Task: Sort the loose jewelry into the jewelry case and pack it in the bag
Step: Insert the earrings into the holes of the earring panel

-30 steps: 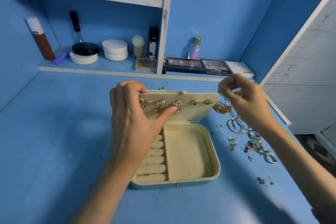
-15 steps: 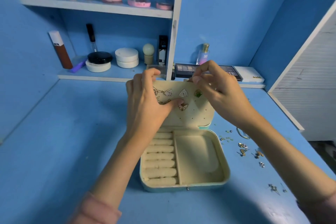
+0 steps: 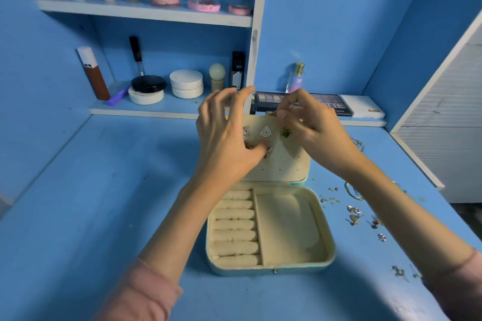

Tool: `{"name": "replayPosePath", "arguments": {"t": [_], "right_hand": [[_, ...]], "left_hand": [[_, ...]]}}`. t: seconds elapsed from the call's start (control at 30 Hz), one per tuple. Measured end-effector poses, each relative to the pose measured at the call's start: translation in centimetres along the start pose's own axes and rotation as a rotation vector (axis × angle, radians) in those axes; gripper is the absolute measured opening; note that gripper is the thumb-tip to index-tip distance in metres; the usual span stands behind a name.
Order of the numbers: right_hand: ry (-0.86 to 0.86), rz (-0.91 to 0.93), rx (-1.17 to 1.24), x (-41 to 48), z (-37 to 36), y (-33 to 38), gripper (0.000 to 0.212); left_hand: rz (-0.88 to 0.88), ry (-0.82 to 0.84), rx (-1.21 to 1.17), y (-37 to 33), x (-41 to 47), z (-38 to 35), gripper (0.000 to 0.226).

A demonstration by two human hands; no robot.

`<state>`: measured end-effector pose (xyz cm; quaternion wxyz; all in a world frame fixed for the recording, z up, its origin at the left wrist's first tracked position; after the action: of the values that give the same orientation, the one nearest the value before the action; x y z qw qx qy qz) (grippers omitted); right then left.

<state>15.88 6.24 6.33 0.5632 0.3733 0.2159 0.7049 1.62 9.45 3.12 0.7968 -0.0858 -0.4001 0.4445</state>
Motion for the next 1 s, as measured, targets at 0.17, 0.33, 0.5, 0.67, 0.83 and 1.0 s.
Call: {"name": "replayPosePath", "arguments": {"t": [0.17, 0.33, 0.5, 0.67, 0.83, 1.0], "right_hand": [[0.007, -0.001, -0.014, 0.0, -0.1, -0.1, 0.006], [0.001, 0.015, -0.004, -0.3, 0.1, 0.0, 0.005], [0.011, 0.036, 0.021, -0.8, 0.2, 0.3, 0.004], [0.013, 0.063, -0.02, -1.5, 0.3, 0.7, 0.007], [0.012, 0.087, -0.012, -2.3, 0.4, 1.0, 0.004], [0.009, 0.116, -0.032, -3.8, 0.6, 1.9, 0.01]], "left_hand": [[0.04, -0.111, -0.093, 0.0, -0.6, 0.9, 0.06], [0.374, -0.118, -0.674, -2.1, -3.7, 2.0, 0.01], [1.012, 0.065, -1.755, -4.4, -6.7, -0.7, 0.024], [1.12, -0.053, -1.99, -5.2, -6.7, -0.3, 0.027], [1.159, -0.044, -2.013, -5.6, -6.7, -0.1, 0.023], [1.152, -0.048, -2.02, -5.7, -7.2, 0.4, 0.023]]}}
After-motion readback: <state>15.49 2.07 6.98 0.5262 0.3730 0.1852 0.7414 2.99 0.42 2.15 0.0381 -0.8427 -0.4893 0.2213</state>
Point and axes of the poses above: each hand's wrist, its own x-axis towards the middle knuckle, its own z-axis out of the back of the hand, y = z × x, the point moved 4 cm from there along x, towards the middle knuckle, and after that the axes turned 8 degrees about y, right-handed, at the moved point
